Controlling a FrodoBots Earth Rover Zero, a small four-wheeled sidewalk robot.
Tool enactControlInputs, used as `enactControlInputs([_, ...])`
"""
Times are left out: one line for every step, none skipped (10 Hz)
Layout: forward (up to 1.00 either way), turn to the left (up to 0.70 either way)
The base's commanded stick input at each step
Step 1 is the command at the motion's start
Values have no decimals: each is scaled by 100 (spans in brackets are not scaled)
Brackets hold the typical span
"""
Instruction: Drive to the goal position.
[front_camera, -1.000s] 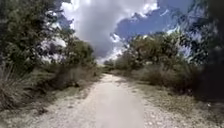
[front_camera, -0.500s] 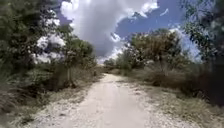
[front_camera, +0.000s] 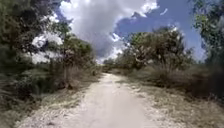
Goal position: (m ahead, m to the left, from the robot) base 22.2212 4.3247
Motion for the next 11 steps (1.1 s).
enactControlInputs([50,0])
enactControlInputs([50,0])
enactControlInputs([50,0])
enactControlInputs([50,0])
enactControlInputs([50,0])
enactControlInputs([50,0])
enactControlInputs([50,0])
enactControlInputs([50,0])
enactControlInputs([50,0])
enactControlInputs([50,0])
enactControlInputs([50,35])
